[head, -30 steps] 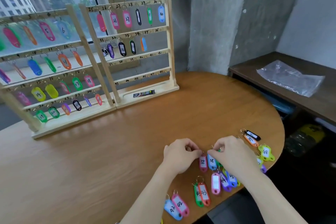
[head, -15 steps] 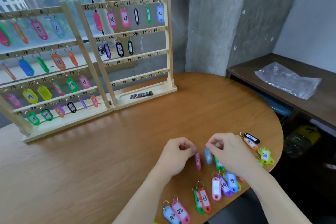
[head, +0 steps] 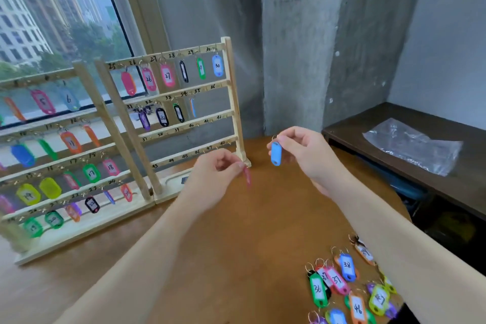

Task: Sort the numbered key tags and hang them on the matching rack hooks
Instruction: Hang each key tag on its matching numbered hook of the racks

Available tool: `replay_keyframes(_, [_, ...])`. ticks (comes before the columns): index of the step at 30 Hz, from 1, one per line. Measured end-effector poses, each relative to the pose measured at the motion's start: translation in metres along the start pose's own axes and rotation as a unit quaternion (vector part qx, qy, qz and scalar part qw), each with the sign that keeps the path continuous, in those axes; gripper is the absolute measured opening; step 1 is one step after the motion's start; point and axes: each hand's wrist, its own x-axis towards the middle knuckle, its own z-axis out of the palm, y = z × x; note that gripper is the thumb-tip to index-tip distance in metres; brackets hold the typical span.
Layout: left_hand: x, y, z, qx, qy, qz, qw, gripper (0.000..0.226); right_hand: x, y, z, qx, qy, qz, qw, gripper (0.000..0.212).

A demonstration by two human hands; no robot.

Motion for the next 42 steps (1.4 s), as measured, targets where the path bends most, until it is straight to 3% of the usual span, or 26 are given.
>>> replay_keyframes(8, [0.062,0.026,-0.023,-0.085,0.098,-0.064,0.99,0.014,0.073,-0.025,0.029,0.064,-0.027,0.039,0.997,0.019])
replay_keyframes(13, [0.097,0.024,-0.046,-0.069,0.187,-0.085,0.976,0.025,0.108,-0.047,0.063,0.078,-0.069,0.047,0.993,0.019])
replay_keyframes(19, [0.117,0.02,-0.071,-0.086,0.213,-0.085,0.97,0.02,0.144,-0.068,0.102,0.065,-0.076,0.027,0.995,0.014])
replay_keyframes(25, [0.12,0.022,-0.079,-0.063,0.21,-0.056,0.974,0.009,0.166,-0.062,0.119,0.073,-0.023,0.033,0.997,0.013])
replay_keyframes(33, [0.143,0.027,-0.077,0.025,0.214,-0.027,0.976,0.025,0.178,-0.05,0.128,0.008,0.033,-0.024,0.999,0.007])
replay_keyframes(42, [0.158,0.027,-0.069,0.082,0.258,-0.016,0.962,0.024,0.179,-0.038,0.126,-0.007,0.031,-0.042,0.999,0.012])
